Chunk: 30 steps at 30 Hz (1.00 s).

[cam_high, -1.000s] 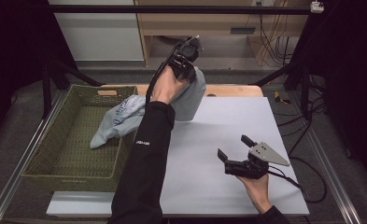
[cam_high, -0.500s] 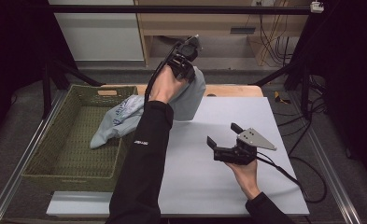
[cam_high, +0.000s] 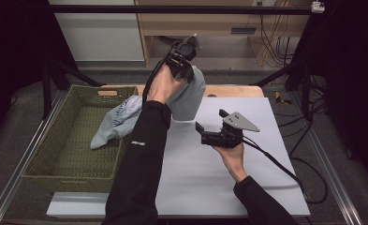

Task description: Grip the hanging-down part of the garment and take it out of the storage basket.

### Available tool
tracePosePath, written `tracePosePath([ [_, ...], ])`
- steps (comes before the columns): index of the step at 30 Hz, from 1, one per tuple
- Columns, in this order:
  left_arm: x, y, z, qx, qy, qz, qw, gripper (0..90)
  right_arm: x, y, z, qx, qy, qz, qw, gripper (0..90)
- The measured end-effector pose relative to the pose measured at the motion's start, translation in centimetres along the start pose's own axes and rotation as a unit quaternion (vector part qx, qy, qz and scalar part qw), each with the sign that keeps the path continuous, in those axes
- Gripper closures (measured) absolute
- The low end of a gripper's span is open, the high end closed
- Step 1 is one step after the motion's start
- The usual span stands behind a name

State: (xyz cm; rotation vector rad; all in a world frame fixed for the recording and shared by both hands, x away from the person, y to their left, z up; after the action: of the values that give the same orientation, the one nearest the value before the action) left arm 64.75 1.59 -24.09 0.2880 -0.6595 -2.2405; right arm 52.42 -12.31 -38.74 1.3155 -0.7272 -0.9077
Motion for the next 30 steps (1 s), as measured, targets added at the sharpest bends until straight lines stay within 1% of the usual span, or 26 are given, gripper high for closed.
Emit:
tracePosePath([
  [1, 0.0, 0.0, 0.1, 0.002, -0.001, 0.0, 1.0, 82.0, -0.1, 0.1, -0.3, -0.001, -0.002, 0.005, 1.0, 0.4],
  [2, 0.0, 0.0, 0.1, 0.003, -0.001, 0.002, 1.0, 82.0, -0.4, 0.2, -0.7, -0.001, 0.001, 0.004, 1.0, 0.4],
  [3, 0.0, 0.0, 0.2, 0.003, -0.004, 0.002, 1.0, 82.0, -0.5, 0.3, -1.0, 0.001, 0.004, 0.008, 1.0, 0.4],
  [4, 0.0, 0.0, 0.3, 0.003, -0.004, 0.002, 1.0, 82.0, -0.8, 0.5, -1.3, -0.001, 0.006, 0.002, 1.0, 0.4],
  [6, 0.0, -0.1, 0.2, 0.002, -0.005, 0.002, 1.0, 82.0, -1.1, 0.7, -2.0, 0.0, 0.008, 0.011, 0.9999, 0.4],
  [10, -0.2, -0.1, 0.3, 0.002, -0.005, 0.0, 1.0, 82.1, -1.9, 1.3, -3.4, 0.003, 0.016, 0.012, 0.9998, 0.5],
  [11, -0.2, -0.1, 0.3, 0.002, -0.004, 0.0, 1.0, 82.0, -2.0, 1.3, -3.6, -0.002, 0.015, 0.014, 0.9998, 0.5],
  [12, -0.2, -0.1, 0.4, 0.0, -0.004, -0.002, 1.0, 82.0, -2.1, 1.4, -4.0, 0.004, 0.015, 0.02, 0.9997, 0.5],
  [15, -0.1, -0.1, 0.3, 0.005, -0.004, 0.002, 1.0, 82.0, -2.5, 1.4, -5.0, 0.001, 0.017, 0.015, 0.9997, 0.5],
  [16, -0.2, -0.1, 0.4, 0.001, -0.006, -0.002, 1.0, 82.0, -2.7, 1.4, -5.3, 0.0, 0.018, 0.01, 0.9998, 0.5],
  [18, -0.3, -0.2, 0.4, 0.0, -0.006, -0.003, 1.0, 82.0, -2.9, 1.3, -5.9, -0.001, 0.018, 0.01, 0.9998, 0.5],
  [19, -0.3, -0.2, 0.4, 0.004, -0.005, 0.0, 1.0, 82.0, -3.0, 1.2, -6.2, 0.0, 0.021, 0.013, 0.9997, 0.4],
  [20, -0.3, -0.2, 0.4, 0.003, -0.005, -0.001, 1.0, 82.0, -3.1, 1.2, -6.4, 0.0, 0.02, 0.01, 0.9997, 0.4],
  [21, -0.4, -0.3, 0.5, 0.0, -0.005, -0.003, 1.0, 82.0, -3.2, 1.2, -6.7, -0.004, 0.019, 0.014, 0.9997, 0.5],
  [22, -0.4, -0.3, 0.6, 0.002, -0.005, 0.0, 1.0, 82.0, -3.2, 1.1, -7.0, -0.002, 0.019, 0.021, 0.9996, 0.5],
  [23, -0.4, -0.3, 0.7, 0.002, -0.005, -0.001, 1.0, 82.0, -3.5, 1.1, -7.3, -0.01, 0.022, 0.011, 0.9997, 0.6],
  [24, -0.4, -0.2, 0.8, 0.003, -0.004, -0.002, 1.0, 82.0, -3.5, 1.1, -7.6, -0.011, 0.022, 0.017, 0.9996, 0.6],
  [25, -0.3, -0.2, 0.7, 0.008, -0.005, 0.001, 1.0, 82.0, -3.8, 1.1, -7.8, -0.011, 0.023, 0.017, 0.9995, 0.5],
  [26, -0.4, -0.3, 0.8, 0.004, -0.004, -0.004, 1.0, 82.0, -3.9, 1.1, -8.0, -0.014, 0.024, 0.018, 0.9994, 0.6],
  [30, -0.6, -0.4, 0.9, 0.003, -0.004, -0.002, 1.0, 82.0, -4.7, 1.2, -8.9, -0.012, 0.03, 0.015, 0.9994, 0.8],
])
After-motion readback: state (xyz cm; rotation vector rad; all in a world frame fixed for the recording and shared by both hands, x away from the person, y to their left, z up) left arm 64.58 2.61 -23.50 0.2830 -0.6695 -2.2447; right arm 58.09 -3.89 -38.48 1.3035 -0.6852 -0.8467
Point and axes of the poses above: each handheld gripper's, and its own axes: z roughly backward along the jaws, y roughly out of its top, x roughly to its right, the point moved 3 cm from there along -z, roughly forward along the jaws, and after that the axes turned 5 degrees about -y, right-handed, at the moved point
